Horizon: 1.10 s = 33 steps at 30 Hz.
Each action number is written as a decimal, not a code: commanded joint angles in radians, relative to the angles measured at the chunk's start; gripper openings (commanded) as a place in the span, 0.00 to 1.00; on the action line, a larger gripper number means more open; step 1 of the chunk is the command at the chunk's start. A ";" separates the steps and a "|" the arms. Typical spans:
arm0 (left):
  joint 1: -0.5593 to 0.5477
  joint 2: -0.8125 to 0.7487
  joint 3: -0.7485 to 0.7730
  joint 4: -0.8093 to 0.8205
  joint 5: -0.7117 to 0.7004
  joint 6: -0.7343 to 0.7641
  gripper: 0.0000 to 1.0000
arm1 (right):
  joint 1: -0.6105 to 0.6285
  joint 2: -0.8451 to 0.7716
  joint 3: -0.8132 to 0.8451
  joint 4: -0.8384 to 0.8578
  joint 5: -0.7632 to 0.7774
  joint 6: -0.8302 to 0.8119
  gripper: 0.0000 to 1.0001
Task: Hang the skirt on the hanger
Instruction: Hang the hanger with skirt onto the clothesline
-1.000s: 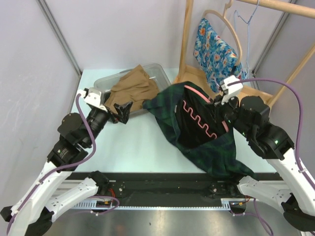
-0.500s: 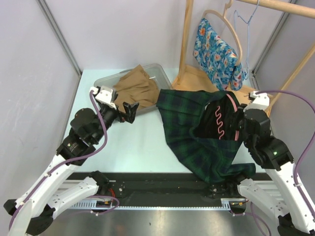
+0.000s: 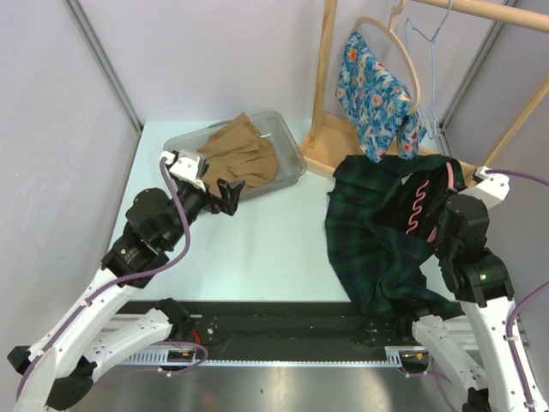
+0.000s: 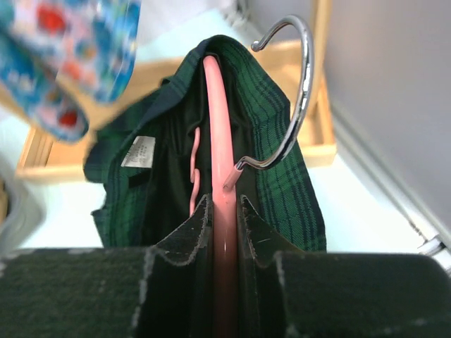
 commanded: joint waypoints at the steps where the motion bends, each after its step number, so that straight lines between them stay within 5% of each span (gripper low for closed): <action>1: 0.001 0.000 -0.005 0.037 0.023 -0.009 1.00 | -0.104 0.070 0.093 0.264 -0.024 -0.070 0.00; 8: 0.002 -0.028 0.001 0.016 0.040 -0.004 1.00 | -0.412 0.164 0.156 0.377 -0.345 -0.096 0.00; 17: 0.002 -0.056 0.015 0.009 0.033 -0.006 1.00 | -0.741 0.310 0.274 0.612 -0.987 -0.030 0.00; 23: 0.002 -0.053 0.020 0.014 0.030 0.002 1.00 | -0.821 0.428 0.415 0.689 -1.193 0.010 0.00; 33: 0.002 -0.037 0.010 0.028 0.030 0.002 1.00 | -0.853 0.598 0.690 0.563 -1.221 -0.125 0.00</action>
